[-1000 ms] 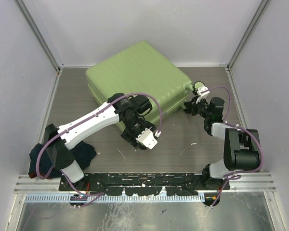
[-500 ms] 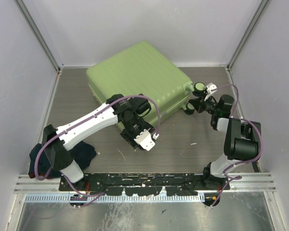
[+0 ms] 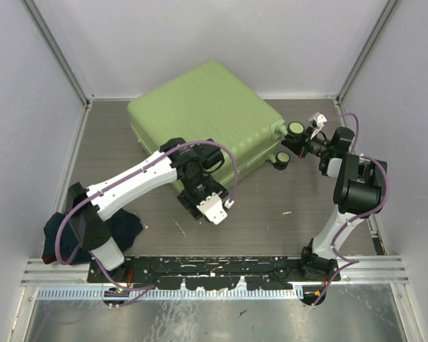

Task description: Pack the luggage

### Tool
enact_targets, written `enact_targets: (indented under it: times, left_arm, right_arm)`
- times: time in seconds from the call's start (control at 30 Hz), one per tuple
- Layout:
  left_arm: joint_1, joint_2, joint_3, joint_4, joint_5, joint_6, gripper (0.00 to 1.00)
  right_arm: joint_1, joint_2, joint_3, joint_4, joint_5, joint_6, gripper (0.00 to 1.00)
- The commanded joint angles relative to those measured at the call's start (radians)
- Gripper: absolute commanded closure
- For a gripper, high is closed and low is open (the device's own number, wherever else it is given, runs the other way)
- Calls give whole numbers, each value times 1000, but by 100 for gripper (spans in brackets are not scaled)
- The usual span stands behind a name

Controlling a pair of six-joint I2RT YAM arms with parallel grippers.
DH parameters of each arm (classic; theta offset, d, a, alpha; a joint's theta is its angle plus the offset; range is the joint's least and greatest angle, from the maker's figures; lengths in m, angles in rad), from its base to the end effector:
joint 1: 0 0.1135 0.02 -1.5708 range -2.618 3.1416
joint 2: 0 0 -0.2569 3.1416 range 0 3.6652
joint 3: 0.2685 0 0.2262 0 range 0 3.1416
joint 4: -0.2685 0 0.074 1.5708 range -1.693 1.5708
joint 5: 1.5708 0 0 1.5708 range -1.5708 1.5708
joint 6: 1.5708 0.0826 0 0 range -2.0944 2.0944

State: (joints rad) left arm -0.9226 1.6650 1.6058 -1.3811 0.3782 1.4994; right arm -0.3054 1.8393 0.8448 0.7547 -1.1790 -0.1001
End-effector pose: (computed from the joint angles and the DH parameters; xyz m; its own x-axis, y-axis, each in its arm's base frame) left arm 0.1478 -0.2456 0.2668 0.7252 0.5778 -0.3745 0.6520 -0.7511 0.1037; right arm 0.3661 -0.0354 0.1860 -0.1513 0.0077 -0.9885 -0.7603 0.6381 0.1213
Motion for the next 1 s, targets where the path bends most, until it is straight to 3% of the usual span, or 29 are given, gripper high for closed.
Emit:
enact_targets:
  times: [0.0, 0.27, 0.5, 0.73, 0.8, 0.97]
  left_arm:
    - [78, 81, -73, -354, -144, -74, 34]
    - [100, 133, -31, -370, -147, -70, 32]
    - [144, 147, -23, -355, -157, -73, 32]
    - [203, 104, 65, -299, -88, -154, 16]
    - [210, 75, 113, -292, -39, -207, 1]
    - [210, -126, 122, -231, 88, -274, 2]
  right_arm:
    - [-125, 73, 193, 81, 157, -89, 99]
    - [-92, 214, 374, 73, 78, -150, 99]
    - [-20, 276, 442, 143, 31, -42, 99]
    - [44, 258, 414, 155, -58, -97, 99]
    - [57, 244, 405, 161, -65, -93, 99]
    - [92, 197, 338, 266, -80, -29, 99]
